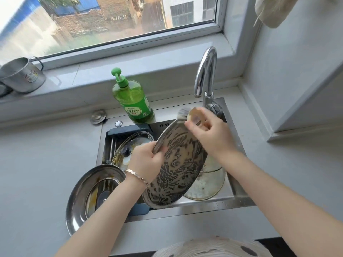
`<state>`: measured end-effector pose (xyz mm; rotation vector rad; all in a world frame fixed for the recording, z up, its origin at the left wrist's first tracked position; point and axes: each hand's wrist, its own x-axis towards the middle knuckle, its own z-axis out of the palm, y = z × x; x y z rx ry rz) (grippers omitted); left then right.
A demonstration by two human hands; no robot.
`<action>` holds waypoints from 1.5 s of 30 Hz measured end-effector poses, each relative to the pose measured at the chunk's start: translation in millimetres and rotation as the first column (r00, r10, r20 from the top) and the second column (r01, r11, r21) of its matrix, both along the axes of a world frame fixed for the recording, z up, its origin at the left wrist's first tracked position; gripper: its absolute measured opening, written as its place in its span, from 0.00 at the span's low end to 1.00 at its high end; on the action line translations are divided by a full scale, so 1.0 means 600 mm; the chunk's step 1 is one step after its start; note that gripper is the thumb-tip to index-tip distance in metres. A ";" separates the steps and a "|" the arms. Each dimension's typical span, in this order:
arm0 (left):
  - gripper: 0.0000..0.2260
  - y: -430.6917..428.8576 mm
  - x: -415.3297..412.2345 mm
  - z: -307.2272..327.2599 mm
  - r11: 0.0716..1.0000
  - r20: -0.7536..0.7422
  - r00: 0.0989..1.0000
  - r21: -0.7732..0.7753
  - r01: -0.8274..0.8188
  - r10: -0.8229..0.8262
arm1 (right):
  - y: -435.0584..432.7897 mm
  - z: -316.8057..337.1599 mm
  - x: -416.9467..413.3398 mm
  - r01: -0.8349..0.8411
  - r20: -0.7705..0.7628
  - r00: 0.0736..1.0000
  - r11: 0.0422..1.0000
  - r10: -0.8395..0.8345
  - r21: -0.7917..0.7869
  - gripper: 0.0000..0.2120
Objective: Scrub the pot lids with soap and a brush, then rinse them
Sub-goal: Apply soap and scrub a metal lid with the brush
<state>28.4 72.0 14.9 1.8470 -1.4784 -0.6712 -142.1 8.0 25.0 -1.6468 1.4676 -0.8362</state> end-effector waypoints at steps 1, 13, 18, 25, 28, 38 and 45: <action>0.21 0.003 0.006 -0.003 1.000 -0.026 0.999 -0.012 0.019 -0.020 | -0.023 -0.004 -0.018 0.097 0.066 0.992 0.992 -0.103 0.083 0.17; 0.17 0.005 0.012 -0.009 0.981 -0.015 0.991 -0.143 0.128 -0.131 | -0.040 0.002 -0.040 0.100 0.069 0.992 0.992 -0.105 0.076 0.16; 0.17 0.029 0.025 -0.005 0.967 -0.096 0.988 -0.236 0.094 -0.120 | -0.067 -0.082 -0.094 0.239 0.129 0.946 0.908 -0.298 0.345 0.16; 0.26 0.048 0.017 -0.003 0.964 -0.224 0.973 -0.241 -0.116 0.062 | -0.047 -0.121 -0.108 0.271 0.174 0.872 0.747 -0.457 0.606 0.16; 0.18 0.046 0.023 -0.001 0.945 -0.266 0.954 -0.255 -0.206 0.136 | -0.023 -0.150 -0.107 0.253 0.105 0.887 0.663 -0.450 0.704 0.16; 0.08 0.063 0.027 -0.054 0.912 -0.432 0.829 -0.033 -0.408 0.355 | 0.013 -0.197 -0.121 0.153 0.273 0.828 0.666 -0.490 0.730 0.15; 0.10 0.036 0.046 -0.080 0.933 -0.317 0.887 0.239 -0.269 0.337 | -0.005 -0.139 -0.144 0.341 0.362 0.755 0.799 -0.546 0.495 0.16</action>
